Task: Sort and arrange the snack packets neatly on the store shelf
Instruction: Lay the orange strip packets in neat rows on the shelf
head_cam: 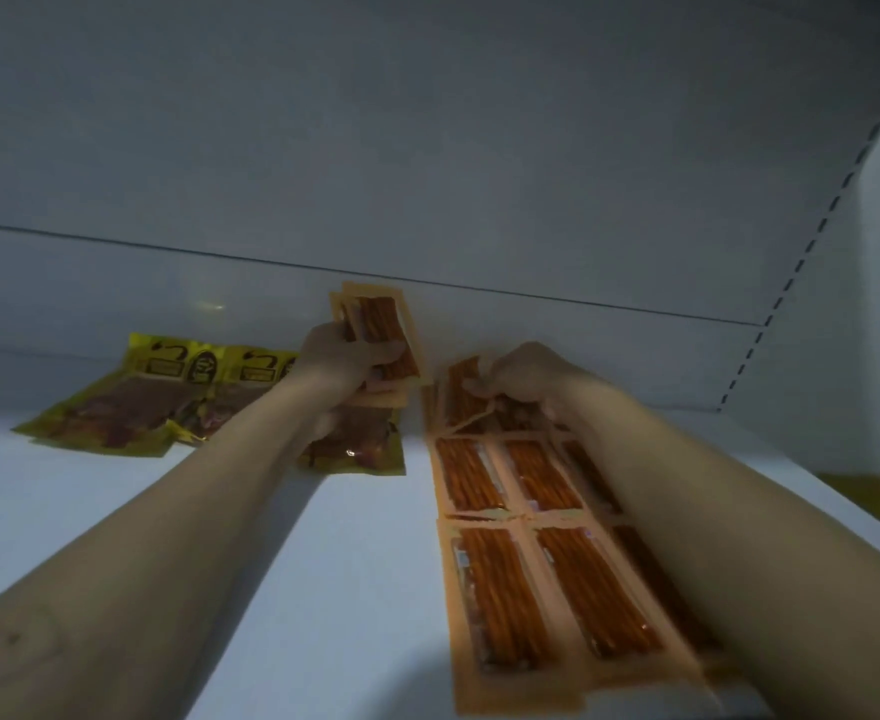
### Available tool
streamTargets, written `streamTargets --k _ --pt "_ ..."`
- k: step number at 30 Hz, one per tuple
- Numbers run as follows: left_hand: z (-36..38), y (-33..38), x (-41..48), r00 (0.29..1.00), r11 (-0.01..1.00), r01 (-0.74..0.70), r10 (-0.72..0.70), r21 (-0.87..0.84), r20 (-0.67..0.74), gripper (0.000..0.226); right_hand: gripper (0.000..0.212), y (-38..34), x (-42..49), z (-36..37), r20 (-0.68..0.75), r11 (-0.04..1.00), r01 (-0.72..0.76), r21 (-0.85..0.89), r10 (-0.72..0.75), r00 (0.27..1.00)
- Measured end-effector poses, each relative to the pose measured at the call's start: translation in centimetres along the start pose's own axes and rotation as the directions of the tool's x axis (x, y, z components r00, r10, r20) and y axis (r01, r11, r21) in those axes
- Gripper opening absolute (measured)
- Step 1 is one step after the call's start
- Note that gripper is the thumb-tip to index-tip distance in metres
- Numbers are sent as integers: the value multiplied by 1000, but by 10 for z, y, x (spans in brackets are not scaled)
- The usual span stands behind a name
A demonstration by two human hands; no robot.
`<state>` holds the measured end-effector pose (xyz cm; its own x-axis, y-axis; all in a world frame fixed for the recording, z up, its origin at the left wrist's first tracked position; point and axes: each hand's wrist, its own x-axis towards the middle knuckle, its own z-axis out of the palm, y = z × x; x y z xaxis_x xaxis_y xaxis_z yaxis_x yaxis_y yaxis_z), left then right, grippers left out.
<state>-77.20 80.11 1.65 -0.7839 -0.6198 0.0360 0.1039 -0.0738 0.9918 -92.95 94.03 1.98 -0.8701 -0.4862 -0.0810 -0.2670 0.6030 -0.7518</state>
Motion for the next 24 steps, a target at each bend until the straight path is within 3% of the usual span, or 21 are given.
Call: streamTargets --k 3,8,12,14,16,18,21,24 --pt "-5 5 8 1000 997 7 -7 -75 -2 10 30 -3 8 12 48 998 -7 -68 10 999" --pt "1 -6 10 999 1000 -4 3 17 45 15 37 -2 12 15 6 946 20 -325 -19 1000" --pt "5 -8 4 992 1000 10 -12 16 128 21 32 -4 10 15 41 915 5 -402 13 999" --pt "5 -8 3 990 1000 8 -5 -17 143 22 24 -8 8 12 0 932 44 -360 -47 999" --pt "6 -8 2 990 997 14 -3 -74 144 18 29 -18 2 2 -68 991 90 -96 -97 993" --pt "8 -8 3 988 991 24 -4 -131 151 14 37 -29 -10 -9 29 980 128 153 -134 991" --pt "15 -11 0 981 985 40 -7 -168 195 22 29 -32 -24 -13 219 974 225 16 -223 950" --pt "19 -13 -4 963 984 89 -46 -155 264 26 30 -26 -21 -25 105 966 245 -82 -236 966"
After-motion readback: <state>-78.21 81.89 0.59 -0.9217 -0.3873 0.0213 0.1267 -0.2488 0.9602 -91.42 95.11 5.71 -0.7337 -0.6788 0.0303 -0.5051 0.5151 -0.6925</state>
